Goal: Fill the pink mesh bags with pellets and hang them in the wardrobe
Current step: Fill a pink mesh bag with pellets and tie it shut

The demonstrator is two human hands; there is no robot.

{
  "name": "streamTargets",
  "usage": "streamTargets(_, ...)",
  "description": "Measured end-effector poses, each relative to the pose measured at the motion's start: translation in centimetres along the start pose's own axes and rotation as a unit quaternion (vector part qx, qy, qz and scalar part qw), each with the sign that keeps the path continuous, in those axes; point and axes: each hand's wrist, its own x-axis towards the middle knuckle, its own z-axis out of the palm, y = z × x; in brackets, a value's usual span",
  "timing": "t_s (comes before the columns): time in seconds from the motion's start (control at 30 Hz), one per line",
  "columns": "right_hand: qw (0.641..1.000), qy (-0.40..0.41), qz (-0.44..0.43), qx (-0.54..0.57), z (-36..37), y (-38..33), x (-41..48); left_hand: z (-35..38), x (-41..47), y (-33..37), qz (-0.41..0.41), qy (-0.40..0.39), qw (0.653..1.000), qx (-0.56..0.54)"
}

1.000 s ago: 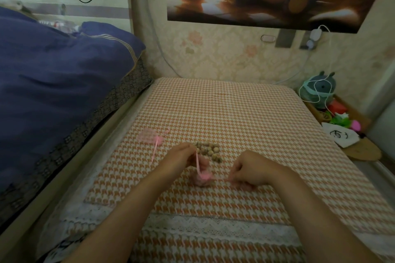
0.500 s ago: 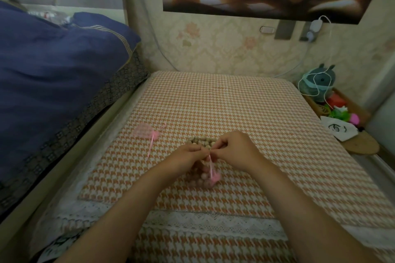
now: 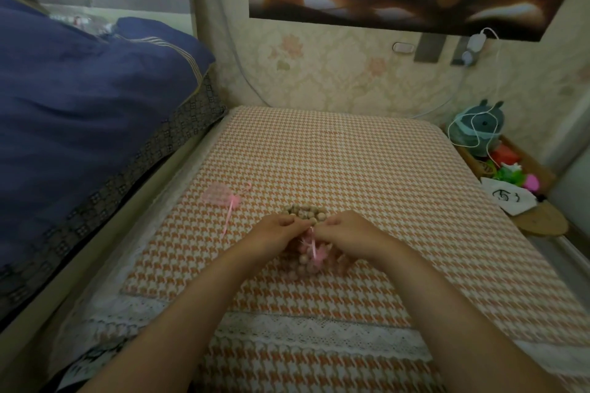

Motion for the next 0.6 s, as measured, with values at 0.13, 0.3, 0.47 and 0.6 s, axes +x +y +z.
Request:
streamTargets(0.13, 1.0, -0.012, 0.0, 0.024, 0.7, 0.1, -0.2, 0.0, -0.3, 0.3, 0.012, 0.0, 1.0, 0.015)
streamTargets(0.3, 0.992, -0.009, 0.061, 0.109, 1.3, 0.1, 0.2, -0.1, -1.1, 0.5, 0.044, 0.061, 0.991, 0.11)
streamTargets(0.47, 0.975, 0.005, 0.114, 0.189, 2.0, -0.1, 0.9, -1.5, -3.4, 0.8, 0.056, 0.022, 0.981, 0.187)
streamTargets(0.6, 0.957, -0.011, 0.139, 0.256, 2.7, -0.1, 1.5, -1.8, -4.1, 0.1, 0.087, 0.059, 0.959, 0.264)
